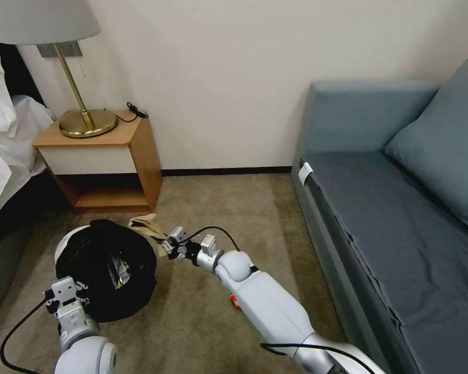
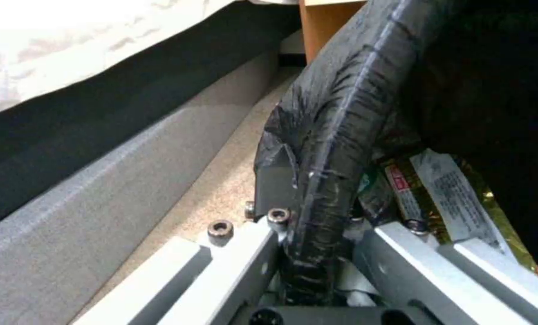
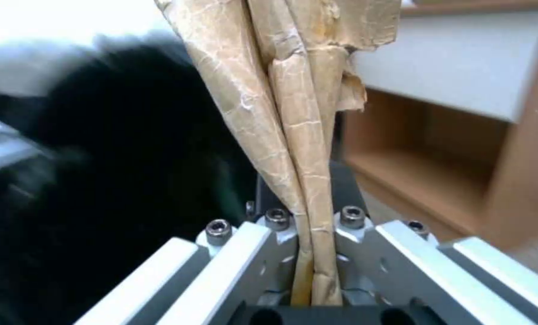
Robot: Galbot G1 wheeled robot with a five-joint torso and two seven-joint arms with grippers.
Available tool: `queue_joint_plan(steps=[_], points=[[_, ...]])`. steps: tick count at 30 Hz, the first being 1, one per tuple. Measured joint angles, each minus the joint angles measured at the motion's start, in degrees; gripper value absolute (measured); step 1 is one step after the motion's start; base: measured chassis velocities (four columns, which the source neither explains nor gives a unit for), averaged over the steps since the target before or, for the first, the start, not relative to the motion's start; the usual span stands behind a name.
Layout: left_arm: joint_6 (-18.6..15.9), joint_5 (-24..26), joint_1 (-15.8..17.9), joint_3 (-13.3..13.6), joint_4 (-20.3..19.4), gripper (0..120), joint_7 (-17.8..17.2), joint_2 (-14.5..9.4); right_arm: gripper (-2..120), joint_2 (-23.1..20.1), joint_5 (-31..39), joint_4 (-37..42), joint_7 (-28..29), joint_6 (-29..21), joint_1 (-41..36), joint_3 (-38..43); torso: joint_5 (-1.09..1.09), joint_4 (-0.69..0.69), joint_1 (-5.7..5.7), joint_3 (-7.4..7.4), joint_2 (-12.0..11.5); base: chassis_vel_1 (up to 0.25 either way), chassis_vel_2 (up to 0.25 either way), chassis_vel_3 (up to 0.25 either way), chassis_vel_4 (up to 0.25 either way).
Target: Pick up the trash bin, then pick up the garbage on the floor and place it into the trash bin.
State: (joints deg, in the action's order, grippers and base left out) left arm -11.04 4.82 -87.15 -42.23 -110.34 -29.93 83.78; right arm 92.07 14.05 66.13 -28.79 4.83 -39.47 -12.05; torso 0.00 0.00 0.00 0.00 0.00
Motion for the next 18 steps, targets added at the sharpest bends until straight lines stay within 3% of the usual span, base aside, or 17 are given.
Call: queue_joint_plan(steps=[2,8,18], points=[[-0.6,0.0,0.3,0.9,0.0,0,-0.5,0.3,1,0.0,1.1,4.5,-1.1,-0.7,-1.3,-1.7,0.00,0.00,0.00,0.00,0.0,0.000,0.000,0.000,0.000],[-1.4,0.2,0.5,2.3,-0.8,0,-1.2,1.0,1,-0.3,2.0,7.6,-1.7,-1.3,-2.2,-3.4,0.00,0.00,0.00,0.00,0.0,0.000,0.000,0.000,0.000],[-2.3,0.2,0.1,4.4,-3.0,0,-2.1,1.9,1,0.0,-0.3,0.2,-2.0,1.7,-2.5,-4.0,0.01,-0.01,0.00,0.00,0.0,0.000,0.000,0.000,0.000]])
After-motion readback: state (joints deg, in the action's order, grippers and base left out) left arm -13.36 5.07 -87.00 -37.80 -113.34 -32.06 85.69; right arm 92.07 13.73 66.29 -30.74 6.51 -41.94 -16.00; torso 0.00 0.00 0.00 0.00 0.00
